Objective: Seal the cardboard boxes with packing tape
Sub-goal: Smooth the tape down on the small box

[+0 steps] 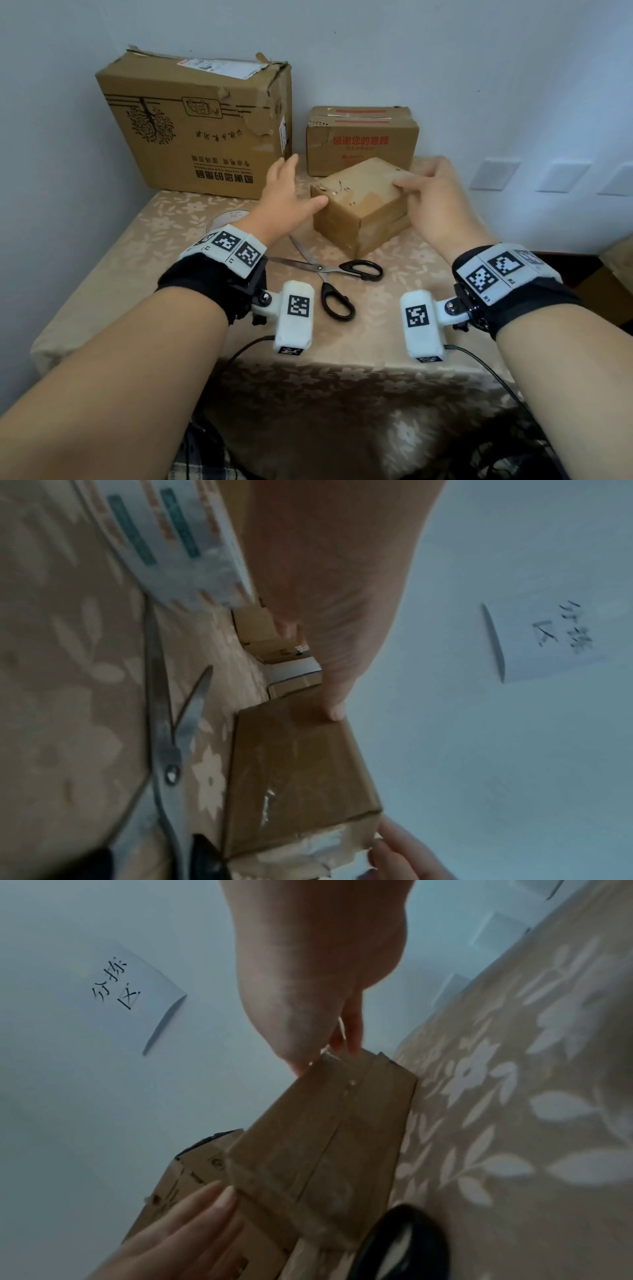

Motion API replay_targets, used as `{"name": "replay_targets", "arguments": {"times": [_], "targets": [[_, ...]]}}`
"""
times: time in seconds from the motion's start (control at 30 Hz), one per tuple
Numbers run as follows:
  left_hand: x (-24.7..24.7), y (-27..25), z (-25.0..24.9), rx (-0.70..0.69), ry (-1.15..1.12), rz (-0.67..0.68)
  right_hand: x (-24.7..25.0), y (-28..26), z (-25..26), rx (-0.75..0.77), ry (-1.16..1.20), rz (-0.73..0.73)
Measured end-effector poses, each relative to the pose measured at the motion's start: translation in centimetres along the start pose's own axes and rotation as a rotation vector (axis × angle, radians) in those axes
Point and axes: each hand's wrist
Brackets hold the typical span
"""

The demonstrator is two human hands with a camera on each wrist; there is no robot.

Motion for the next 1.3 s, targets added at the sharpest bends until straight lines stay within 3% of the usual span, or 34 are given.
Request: {"name": "replay_targets", "arguments": {"times": [0.13, 0.23, 0.37, 0.43, 0.57, 0.67, 0.77, 0.9, 1.07, 1.3], "targets": [[-0.9, -0.3, -0.3, 0.088, -0.232, 0.131, -0.4, -1.3, 2.2, 0.001, 0.001, 0.222], [-1.6, -0.4, -0.7, 0.088, -0.290, 0.099, -0.9, -1.6, 2.6, -0.085, -0.024, 0.360], [-1.1, -1.0, -1.2, 0.093, -0.329, -0.004, -0.1, -1.1, 1.3, -0.032, 0.144, 0.412], [-0.6, -1.7, -1.4, 0.037, -0.319, 0.029, 0.5, -0.7, 0.7, 0.002, 0.227, 0.447], [0.0, -1.6, -1.1, -0.224, 0.026, 0.011, 0.6, 0.0, 1.1, 0.092, 0.072, 0.252], [0.4, -1.0, -0.5, -0.176, 0.189, 0.033, 0.5, -0.4, 2.5, 0.075, 0.068, 0.164], [-0.3, -0.5, 0.2, -0.126, 0.242, 0.094, 0.4, -1.1, 3.7, 0.104, 0.032, 0.196], [-1.5, -0.2, -0.4, -0.271, 0.392, -0.011, 0.2, -1.8, 4.7, 0.174, -0.035, 0.188], [-2.5, -0.6, -1.4, -0.363, 0.486, -0.109, -0.7, -1.0, 5.3, -0.041, -0.019, 0.042], [-3.0, -1.0, -1.6, -0.443, 0.674, -0.163, -1.4, 0.1, 5.5, -0.204, -0.052, 0.062]]}}
Point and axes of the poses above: each hand's wrist, its own y-axis towards the middle knuckle, its own x-axis out of the back of the hand, z = x × y, and after that the axes turned 12 degrees about -z, right-handed
